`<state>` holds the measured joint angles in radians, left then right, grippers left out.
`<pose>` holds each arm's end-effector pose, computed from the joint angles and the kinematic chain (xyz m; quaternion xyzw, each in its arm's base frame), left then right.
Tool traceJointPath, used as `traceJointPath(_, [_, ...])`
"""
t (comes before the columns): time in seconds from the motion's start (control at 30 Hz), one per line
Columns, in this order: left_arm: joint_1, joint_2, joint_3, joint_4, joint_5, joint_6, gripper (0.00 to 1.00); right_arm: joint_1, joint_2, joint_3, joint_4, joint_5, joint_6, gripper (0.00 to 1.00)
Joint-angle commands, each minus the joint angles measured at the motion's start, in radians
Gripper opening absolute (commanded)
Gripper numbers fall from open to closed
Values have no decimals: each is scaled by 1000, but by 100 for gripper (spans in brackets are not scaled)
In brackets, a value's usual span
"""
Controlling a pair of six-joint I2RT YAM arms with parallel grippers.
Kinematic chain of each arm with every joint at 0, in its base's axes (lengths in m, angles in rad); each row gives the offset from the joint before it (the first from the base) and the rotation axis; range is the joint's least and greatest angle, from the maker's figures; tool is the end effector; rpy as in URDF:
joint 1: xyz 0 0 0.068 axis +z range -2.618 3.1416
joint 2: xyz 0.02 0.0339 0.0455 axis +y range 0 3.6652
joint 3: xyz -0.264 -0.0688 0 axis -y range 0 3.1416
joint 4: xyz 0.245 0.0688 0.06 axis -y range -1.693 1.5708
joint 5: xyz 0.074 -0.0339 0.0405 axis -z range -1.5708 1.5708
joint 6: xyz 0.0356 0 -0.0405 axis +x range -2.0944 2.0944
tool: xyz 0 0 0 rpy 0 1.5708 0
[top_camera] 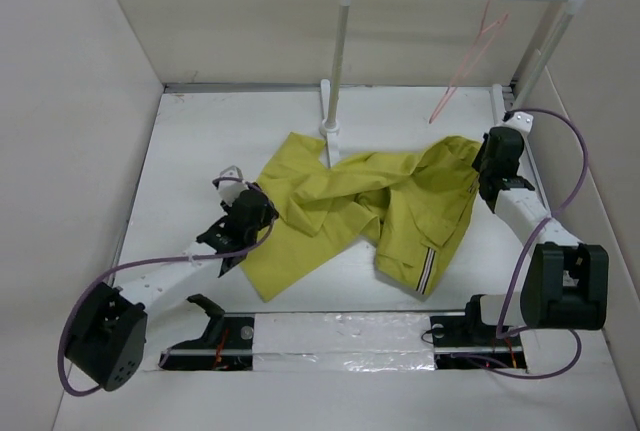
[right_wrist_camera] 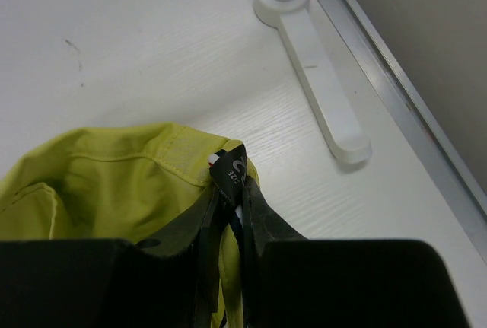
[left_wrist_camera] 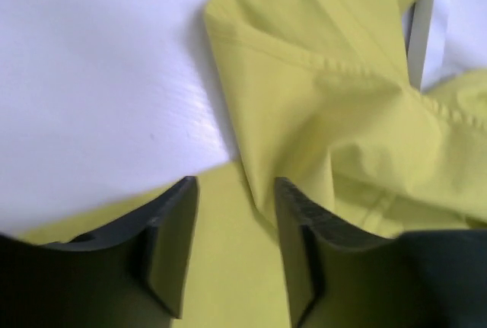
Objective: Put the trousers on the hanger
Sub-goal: Flatten out the trousers at the center of the board.
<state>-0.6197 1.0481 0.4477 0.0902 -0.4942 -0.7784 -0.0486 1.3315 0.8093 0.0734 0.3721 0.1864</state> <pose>0.1858 -0.1118 0.2019 -0.1896 0.8240 -0.1541 0.5112 0.2953 -0.0273 0.2533 0.1953 0.8148 -0.1203 0.5324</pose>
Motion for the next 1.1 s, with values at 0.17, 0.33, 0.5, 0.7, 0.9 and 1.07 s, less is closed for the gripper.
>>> traceJointPath(0.17, [254, 131, 6, 259, 273, 4, 60, 12, -20, 27, 109, -27, 10, 0])
traceJointPath(0.33, [282, 318, 83, 335, 358, 37, 60, 12, -54, -2, 121, -39, 21, 0])
traceJointPath(0.5, [282, 424, 151, 382, 353, 48, 55, 12, -74, -25, 134, -56, 33, 0])
traceJointPath(0.7, [282, 411, 161, 459, 283, 22, 0, 12, -107, -35, 128, -61, 35, 0])
traceJointPath(0.9, [282, 119, 135, 392, 146, -15, 0, 12, -208, -25, 39, -19, 4, 0])
traceJointPath(1.07, [261, -179, 160, 261, 2, -25, 0, 12, -371, -62, -20, -39, -16, 0])
